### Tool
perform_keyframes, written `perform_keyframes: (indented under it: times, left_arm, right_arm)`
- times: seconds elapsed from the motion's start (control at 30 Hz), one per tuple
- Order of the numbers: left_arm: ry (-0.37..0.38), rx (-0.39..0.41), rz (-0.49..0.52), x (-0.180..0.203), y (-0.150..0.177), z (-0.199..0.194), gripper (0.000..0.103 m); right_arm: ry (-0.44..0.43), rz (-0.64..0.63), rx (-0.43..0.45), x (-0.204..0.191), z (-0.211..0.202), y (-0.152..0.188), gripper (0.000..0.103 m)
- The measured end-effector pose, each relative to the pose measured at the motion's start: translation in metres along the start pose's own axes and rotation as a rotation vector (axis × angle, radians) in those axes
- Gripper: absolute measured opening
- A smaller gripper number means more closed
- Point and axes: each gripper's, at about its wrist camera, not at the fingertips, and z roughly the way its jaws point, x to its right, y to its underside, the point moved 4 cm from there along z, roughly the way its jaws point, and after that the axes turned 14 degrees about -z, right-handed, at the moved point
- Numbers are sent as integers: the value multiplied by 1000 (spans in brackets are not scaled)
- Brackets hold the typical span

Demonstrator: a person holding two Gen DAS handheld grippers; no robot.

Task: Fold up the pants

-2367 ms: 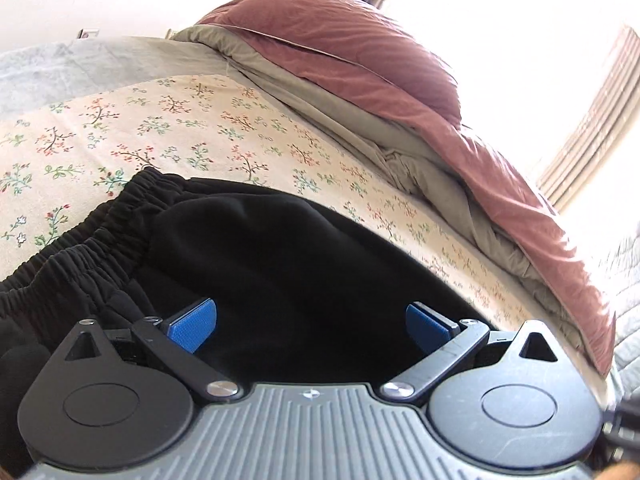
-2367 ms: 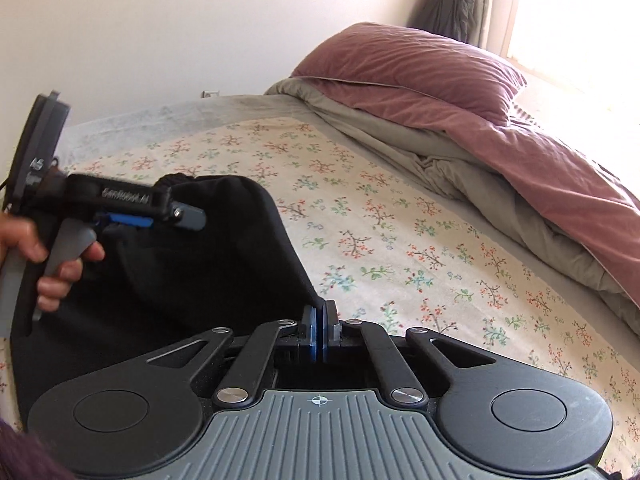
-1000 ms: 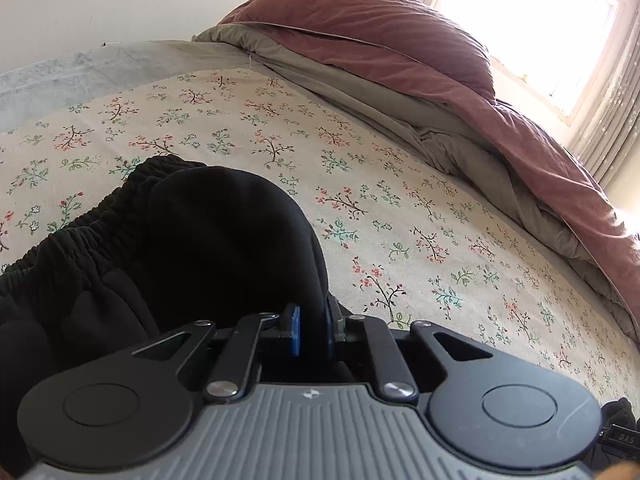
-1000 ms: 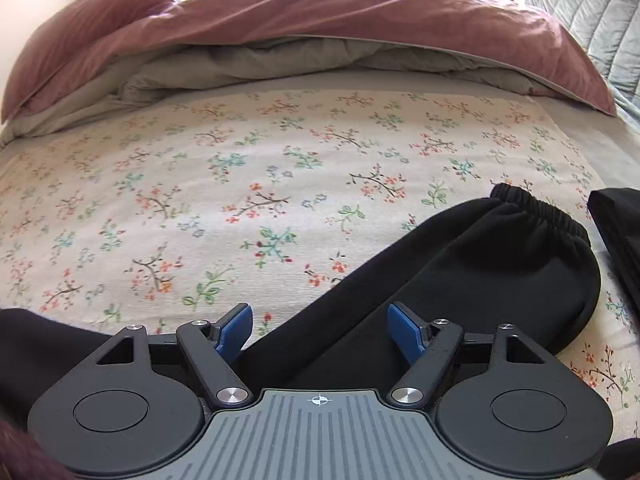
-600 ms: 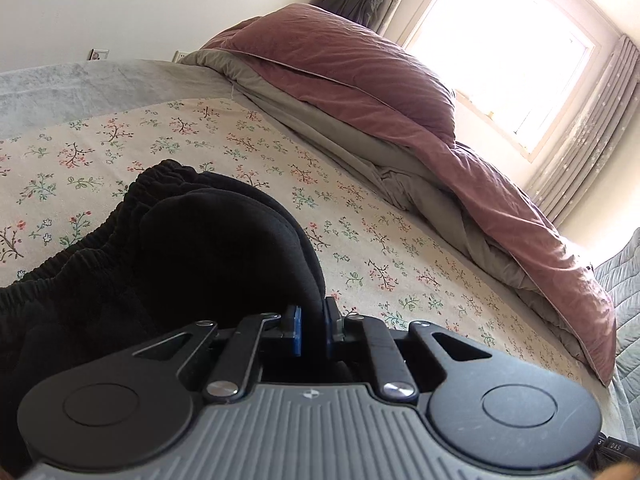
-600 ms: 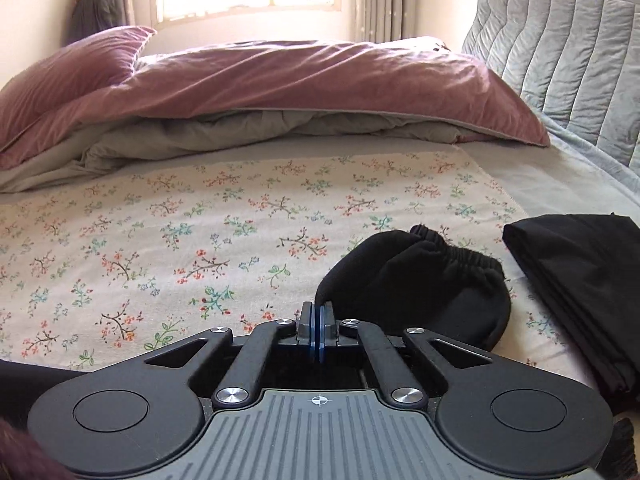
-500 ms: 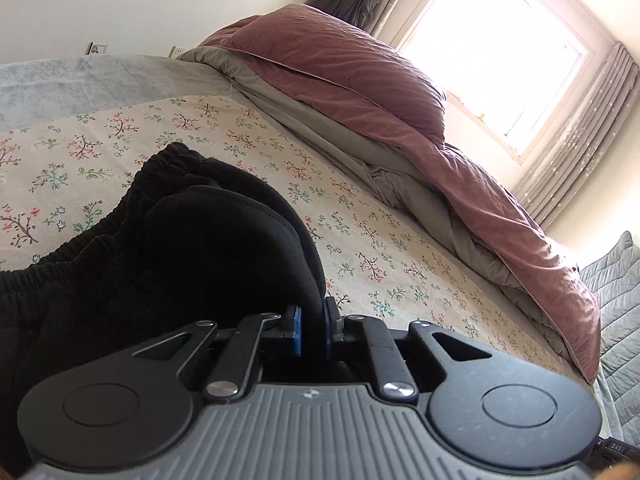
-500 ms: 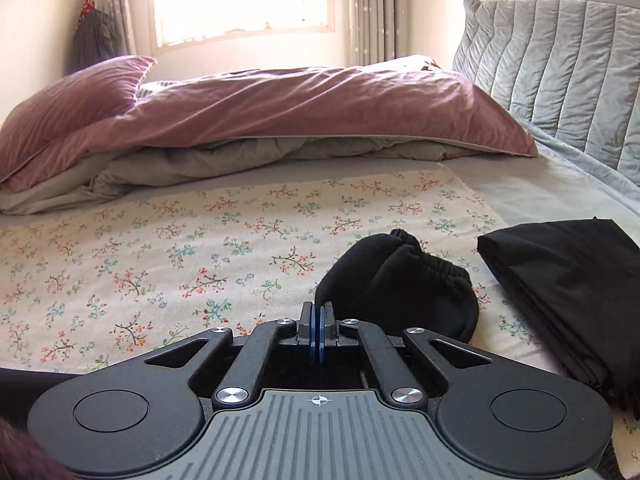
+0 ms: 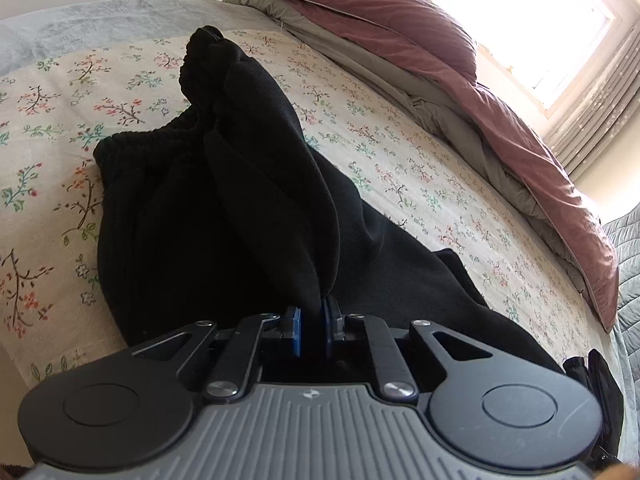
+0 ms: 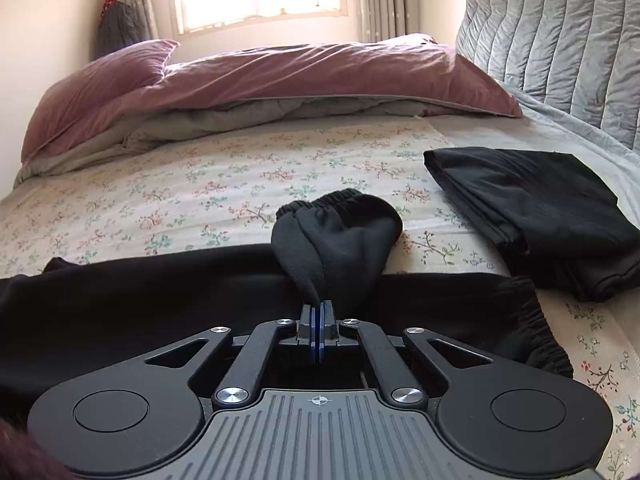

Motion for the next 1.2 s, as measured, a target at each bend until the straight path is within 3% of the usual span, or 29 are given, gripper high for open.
perform_keyframes:
  times: [0.2, 0.33, 0.43, 0.5, 0.57, 0.6, 0.77, 0.87, 1.07, 1.2]
  left_arm:
    - [-34, -40, 8, -27, 17, 7, 26]
    - [-58, -33, 134, -23, 14, 8, 35]
    - [-107, -16, 232, -16, 15, 3, 55]
    - [-128, 10, 281, -12, 16, -5, 69]
    - [-113, 12, 339, -4, 19, -13, 74]
    - [-100, 6, 374, 0, 22, -16, 78]
    - [-48, -5, 561, 39, 45, -23, 91]
    - [41, -30, 634, 72, 63, -21, 94]
    - [212, -118, 758, 124, 119, 4, 95]
    - [281, -189, 821, 143, 155, 29, 95]
  right_arm:
    - [-11, -27, -76, -3, 16, 35, 0]
    - [-14, -46, -108, -4, 25, 48, 2]
    - [-2, -125, -106, -11, 24, 47, 11]
    - [0, -152, -110, -10, 21, 45, 26]
    - [-5, -145, -117, -2, 16, 41, 62]
    - [-11, -134, -112, 2, 13, 38, 67]
    - [-17, -117, -77, 16, 5, 11, 69]
    - [-12, -128, -53, 14, 9, -4, 69]
    - [-38, -177, -38, -7, 42, -19, 69]
    - [7, -242, -47, -16, 65, -20, 65]
